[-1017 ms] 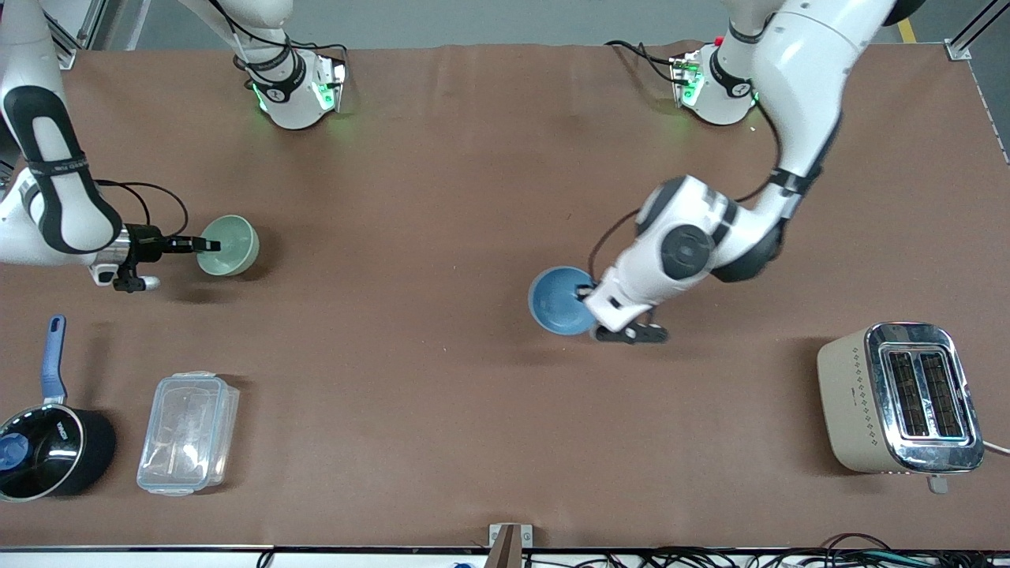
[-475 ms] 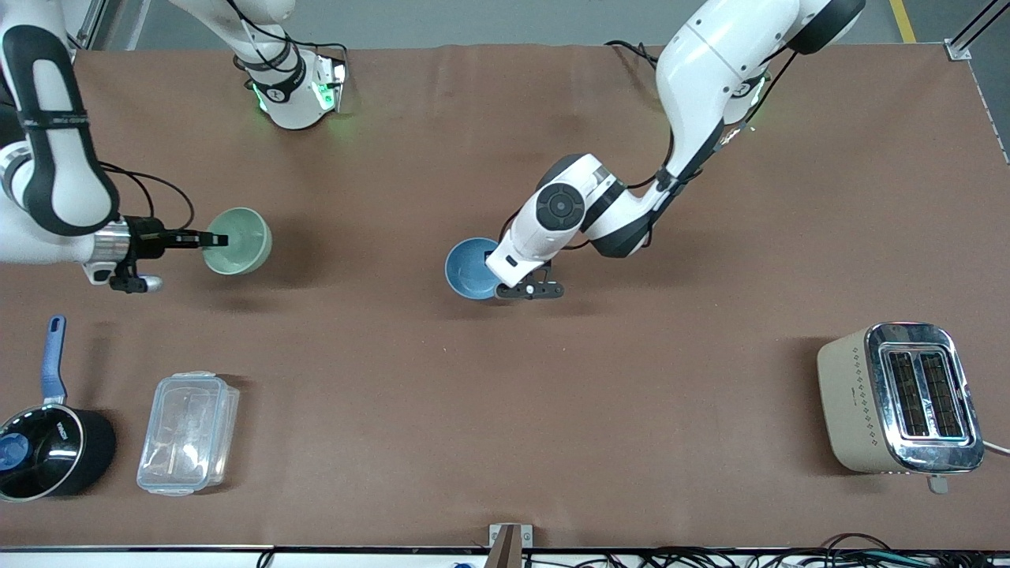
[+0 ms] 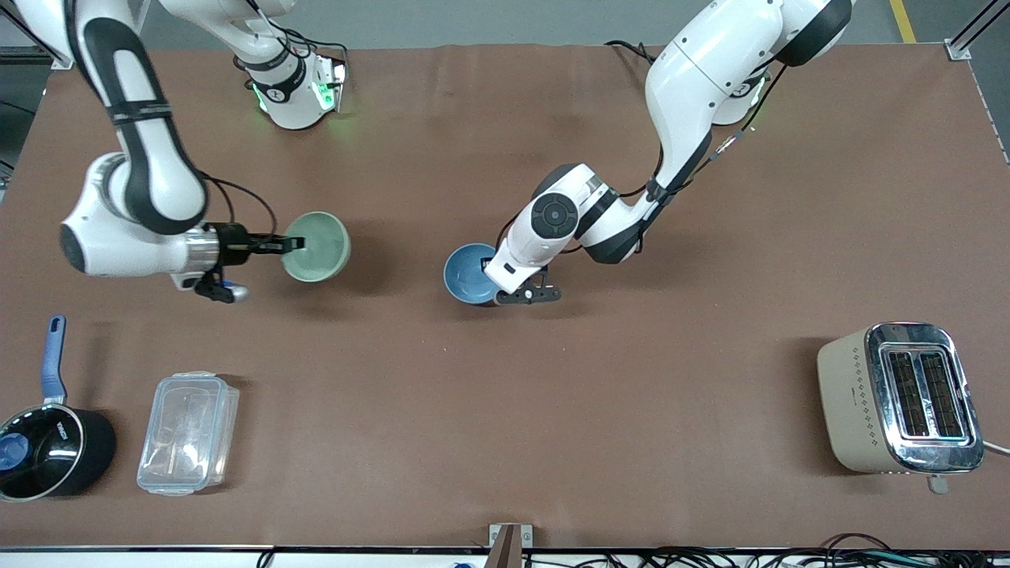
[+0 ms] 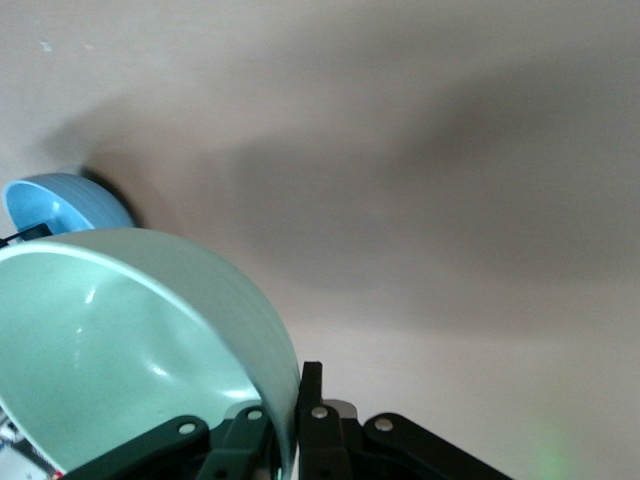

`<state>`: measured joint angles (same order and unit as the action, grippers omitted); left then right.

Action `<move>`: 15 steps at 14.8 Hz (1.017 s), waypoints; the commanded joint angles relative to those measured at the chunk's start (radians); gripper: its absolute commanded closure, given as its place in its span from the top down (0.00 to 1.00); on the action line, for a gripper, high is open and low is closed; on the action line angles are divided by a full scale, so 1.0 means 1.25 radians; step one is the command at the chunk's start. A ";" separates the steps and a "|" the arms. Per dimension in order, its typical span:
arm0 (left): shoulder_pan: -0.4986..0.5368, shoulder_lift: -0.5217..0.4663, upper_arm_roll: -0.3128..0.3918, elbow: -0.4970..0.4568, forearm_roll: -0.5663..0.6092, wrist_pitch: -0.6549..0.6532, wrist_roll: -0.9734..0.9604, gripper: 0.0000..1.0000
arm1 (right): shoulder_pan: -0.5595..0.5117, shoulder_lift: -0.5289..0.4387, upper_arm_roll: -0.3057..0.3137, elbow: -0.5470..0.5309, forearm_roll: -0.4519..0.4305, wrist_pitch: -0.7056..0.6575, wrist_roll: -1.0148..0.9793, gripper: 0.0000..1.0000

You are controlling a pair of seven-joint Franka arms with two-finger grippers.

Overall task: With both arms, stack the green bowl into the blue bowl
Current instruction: 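Lift the green bowl with the right gripper and lower it into the blue bowl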

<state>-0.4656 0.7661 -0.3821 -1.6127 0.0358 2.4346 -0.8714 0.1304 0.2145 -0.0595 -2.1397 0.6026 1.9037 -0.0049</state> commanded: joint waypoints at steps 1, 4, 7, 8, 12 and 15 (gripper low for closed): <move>0.003 -0.069 0.044 0.053 0.014 -0.099 -0.015 1.00 | 0.128 -0.007 -0.009 -0.016 0.077 0.078 0.112 0.01; 0.047 -0.144 0.087 0.114 0.016 -0.239 0.021 1.00 | 0.268 0.016 -0.009 -0.014 0.189 0.196 0.189 0.01; 0.129 -0.215 0.088 0.114 0.016 -0.290 0.121 1.00 | 0.389 0.060 -0.009 -0.011 0.240 0.372 0.247 0.02; 0.150 -0.236 0.092 0.113 0.017 -0.315 0.151 1.00 | 0.405 0.075 -0.009 -0.010 0.241 0.413 0.253 0.02; 0.228 -0.336 0.087 0.113 0.131 -0.420 0.296 1.00 | 0.449 0.109 -0.009 -0.001 0.244 0.475 0.254 0.02; 0.283 -0.404 0.085 0.113 0.124 -0.512 0.385 1.00 | 0.471 0.130 -0.009 0.000 0.258 0.498 0.254 0.04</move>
<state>-0.1501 0.3378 -0.2679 -1.4434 0.1767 1.8596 -0.4583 0.6900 0.3667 -0.0585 -2.1419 0.8901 2.5061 0.3138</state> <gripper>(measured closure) 0.000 0.938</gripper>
